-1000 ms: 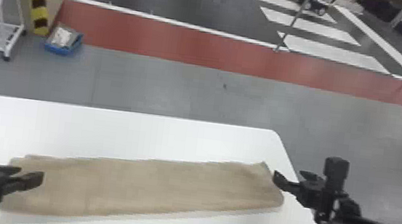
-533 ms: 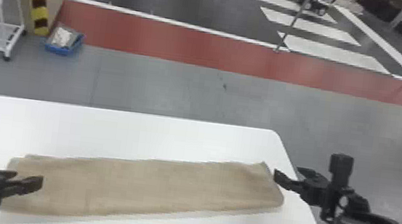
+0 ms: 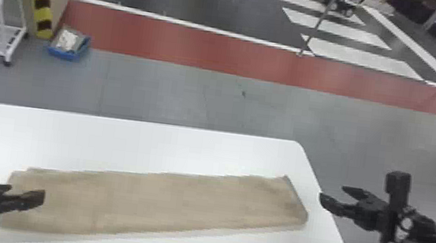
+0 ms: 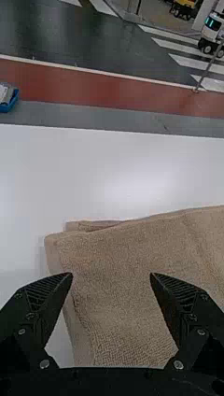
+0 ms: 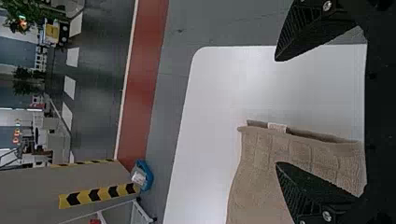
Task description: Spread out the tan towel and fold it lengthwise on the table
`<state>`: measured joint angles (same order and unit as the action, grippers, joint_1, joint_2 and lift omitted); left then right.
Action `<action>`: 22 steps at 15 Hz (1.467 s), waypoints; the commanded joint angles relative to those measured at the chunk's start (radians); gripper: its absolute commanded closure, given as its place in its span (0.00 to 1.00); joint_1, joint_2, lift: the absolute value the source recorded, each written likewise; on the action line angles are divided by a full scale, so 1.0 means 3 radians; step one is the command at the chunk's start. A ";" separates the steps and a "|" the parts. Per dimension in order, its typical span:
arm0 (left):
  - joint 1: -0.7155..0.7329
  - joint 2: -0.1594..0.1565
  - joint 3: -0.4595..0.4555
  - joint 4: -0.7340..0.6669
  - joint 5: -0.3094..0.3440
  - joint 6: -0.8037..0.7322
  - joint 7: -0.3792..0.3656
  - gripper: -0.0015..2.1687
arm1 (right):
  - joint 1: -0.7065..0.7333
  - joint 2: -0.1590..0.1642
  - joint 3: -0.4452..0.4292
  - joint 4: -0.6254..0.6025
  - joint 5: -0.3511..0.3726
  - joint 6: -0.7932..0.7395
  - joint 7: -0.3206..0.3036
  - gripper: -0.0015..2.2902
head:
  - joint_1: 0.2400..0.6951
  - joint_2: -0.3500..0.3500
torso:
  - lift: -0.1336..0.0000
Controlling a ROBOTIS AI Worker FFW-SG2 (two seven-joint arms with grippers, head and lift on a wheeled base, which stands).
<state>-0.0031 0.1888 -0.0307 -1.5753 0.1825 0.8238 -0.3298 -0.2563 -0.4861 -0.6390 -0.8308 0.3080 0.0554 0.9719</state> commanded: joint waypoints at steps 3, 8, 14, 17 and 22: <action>-0.0036 0.0005 -0.0010 0.0025 -0.0010 -0.0007 0.0000 0.15 | -0.0020 -0.0047 0.0044 0.0115 0.0083 -0.0136 0.0007 0.04 | 1.00 0.00 | 1.00; -0.0041 0.0010 0.0031 0.0056 0.0000 -0.0007 0.0005 0.15 | -0.0035 -0.0042 0.0115 0.0136 0.0093 -0.0136 0.0007 0.04 | 1.00 0.00 | 1.00; -0.0046 -0.0001 0.0046 0.0071 0.0000 0.0003 0.0005 0.15 | -0.0025 -0.0031 0.0115 0.0136 0.0083 -0.0136 0.0018 0.05 | 1.00 0.00 | 1.00; -0.0051 -0.0001 0.0041 0.0071 -0.0020 0.0023 0.0005 0.15 | 0.0000 -0.0026 0.0115 0.0151 0.0073 -0.0136 0.0038 0.06 | 1.00 0.00 | 1.00; -0.0041 -0.0001 0.0041 0.0071 -0.0015 0.0044 0.0005 0.15 | 0.0016 -0.0031 0.0110 0.0151 0.0052 -0.0126 0.0084 0.06 | 1.00 0.00 | 1.00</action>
<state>-0.0176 0.1886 -0.0184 -1.5539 0.1764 0.8371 -0.3282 -0.2518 -0.4948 -0.6056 -0.7854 0.3236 0.0158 0.9971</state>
